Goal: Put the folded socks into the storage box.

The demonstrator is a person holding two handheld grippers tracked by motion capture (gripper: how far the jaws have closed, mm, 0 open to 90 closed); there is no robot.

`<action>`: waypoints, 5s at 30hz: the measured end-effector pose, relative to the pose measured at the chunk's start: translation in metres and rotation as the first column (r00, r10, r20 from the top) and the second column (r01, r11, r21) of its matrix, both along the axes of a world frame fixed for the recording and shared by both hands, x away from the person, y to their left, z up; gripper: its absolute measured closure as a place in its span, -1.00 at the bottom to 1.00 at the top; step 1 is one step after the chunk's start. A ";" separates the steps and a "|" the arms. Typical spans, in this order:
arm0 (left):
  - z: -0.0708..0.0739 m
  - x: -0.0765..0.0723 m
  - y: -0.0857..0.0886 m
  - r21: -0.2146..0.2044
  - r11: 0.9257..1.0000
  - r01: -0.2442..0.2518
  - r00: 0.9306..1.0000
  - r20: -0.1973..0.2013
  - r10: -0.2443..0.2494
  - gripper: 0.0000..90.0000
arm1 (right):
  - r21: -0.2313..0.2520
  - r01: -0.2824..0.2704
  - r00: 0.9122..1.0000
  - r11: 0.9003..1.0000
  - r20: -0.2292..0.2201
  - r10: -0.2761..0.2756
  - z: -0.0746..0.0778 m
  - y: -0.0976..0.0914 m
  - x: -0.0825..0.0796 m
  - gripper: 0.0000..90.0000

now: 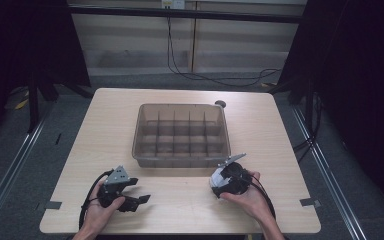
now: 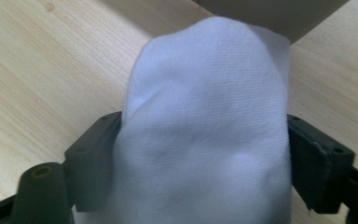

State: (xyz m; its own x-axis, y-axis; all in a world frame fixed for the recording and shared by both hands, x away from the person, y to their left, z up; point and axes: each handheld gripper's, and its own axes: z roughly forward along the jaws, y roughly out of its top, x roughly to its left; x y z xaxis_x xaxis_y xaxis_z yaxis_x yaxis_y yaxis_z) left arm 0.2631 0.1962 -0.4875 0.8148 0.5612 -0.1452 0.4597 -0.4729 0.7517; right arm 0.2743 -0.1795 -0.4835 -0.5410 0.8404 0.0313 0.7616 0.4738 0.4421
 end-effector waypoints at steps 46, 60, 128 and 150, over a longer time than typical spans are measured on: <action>-0.001 0.006 0.010 -0.016 0.999 -0.037 0.999 -0.003 0.037 -0.47 | 0.233 0.100 0.991 0.967 -0.109 -0.076 0.018 -0.033 -0.004 0.35; -0.002 0.008 0.013 -0.015 0.998 -0.056 0.998 0.000 0.056 -0.47 | 0.285 0.077 0.992 0.955 -0.114 -0.046 0.034 -0.034 -0.012 0.34; -0.001 0.008 0.015 -0.027 0.998 -0.064 0.998 0.004 0.064 -0.58 | 0.246 0.080 0.996 0.966 -0.049 -0.070 0.117 0.012 0.111 0.34; -0.002 0.009 0.015 -0.028 0.997 -0.072 0.997 -0.001 0.072 -0.56 | -0.031 0.191 0.967 0.981 -0.167 -0.193 0.064 0.025 0.125 0.34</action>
State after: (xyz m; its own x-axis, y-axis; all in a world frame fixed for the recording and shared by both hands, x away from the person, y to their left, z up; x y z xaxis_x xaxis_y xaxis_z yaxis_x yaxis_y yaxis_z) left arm 0.2718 0.2114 -0.4890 0.7722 0.6145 -0.1614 0.4919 -0.4174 0.7641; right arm 0.3995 -0.1548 -0.4192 -0.3572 0.9292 0.0953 0.9019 0.3166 0.2937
